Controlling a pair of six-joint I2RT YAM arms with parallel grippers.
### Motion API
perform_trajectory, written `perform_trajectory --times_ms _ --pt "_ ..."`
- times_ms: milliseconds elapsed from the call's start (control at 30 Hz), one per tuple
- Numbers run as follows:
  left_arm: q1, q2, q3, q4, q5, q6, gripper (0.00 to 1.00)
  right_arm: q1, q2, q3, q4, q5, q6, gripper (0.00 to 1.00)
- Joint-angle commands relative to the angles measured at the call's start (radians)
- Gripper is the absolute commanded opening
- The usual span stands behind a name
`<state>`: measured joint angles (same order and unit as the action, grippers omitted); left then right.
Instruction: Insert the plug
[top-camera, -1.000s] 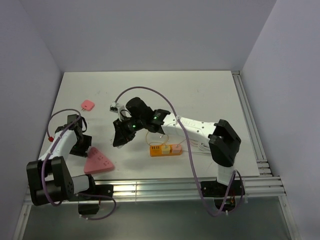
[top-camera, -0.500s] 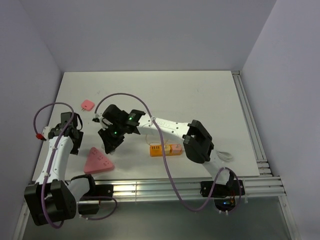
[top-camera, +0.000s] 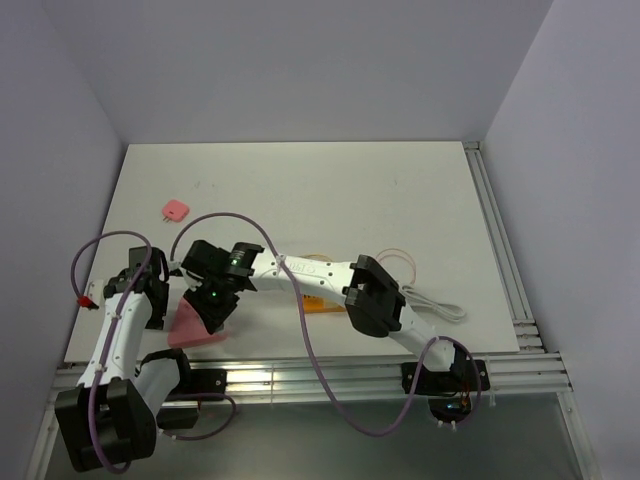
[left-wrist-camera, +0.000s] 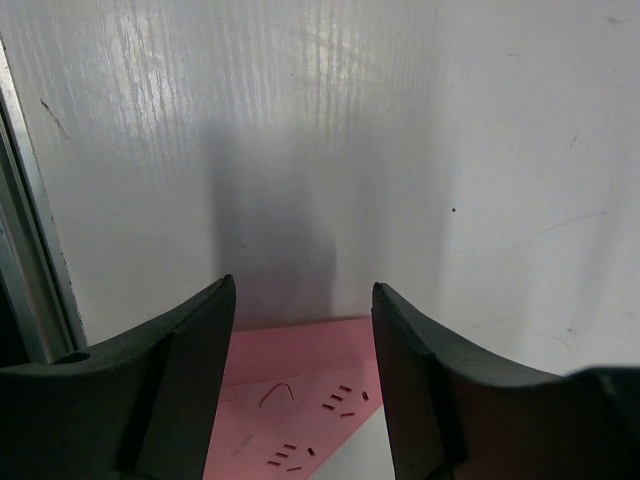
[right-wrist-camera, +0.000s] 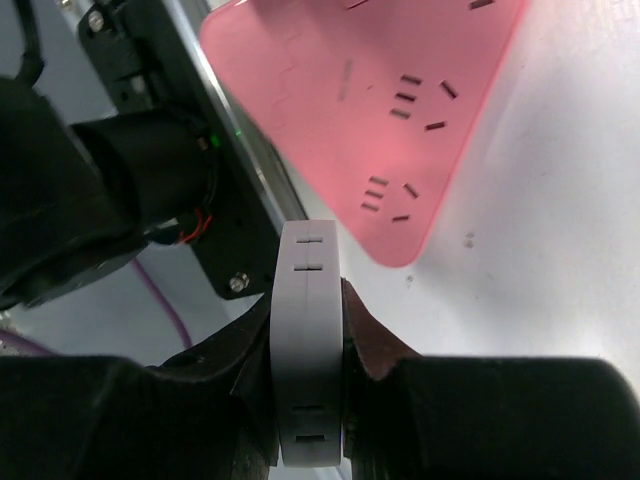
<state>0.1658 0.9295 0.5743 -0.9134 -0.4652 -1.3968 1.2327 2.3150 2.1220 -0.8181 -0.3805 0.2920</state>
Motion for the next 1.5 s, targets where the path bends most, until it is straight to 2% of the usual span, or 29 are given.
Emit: perform_trajectory --times_ms 0,367,967,1467 --pt "0.0 0.014 0.015 0.007 -0.009 -0.018 0.62 0.002 0.03 0.076 -0.023 0.018 0.015 0.0" --pt "-0.002 0.023 -0.001 0.042 0.011 0.002 0.62 0.002 0.078 0.121 0.022 0.046 0.078 0.0" --pt "-0.002 0.026 -0.008 0.05 0.023 0.008 0.61 -0.021 0.044 -0.007 0.137 0.057 0.142 0.0" --pt "-0.002 0.031 -0.01 0.051 0.033 0.005 0.61 -0.026 0.05 -0.036 0.131 0.046 0.148 0.0"
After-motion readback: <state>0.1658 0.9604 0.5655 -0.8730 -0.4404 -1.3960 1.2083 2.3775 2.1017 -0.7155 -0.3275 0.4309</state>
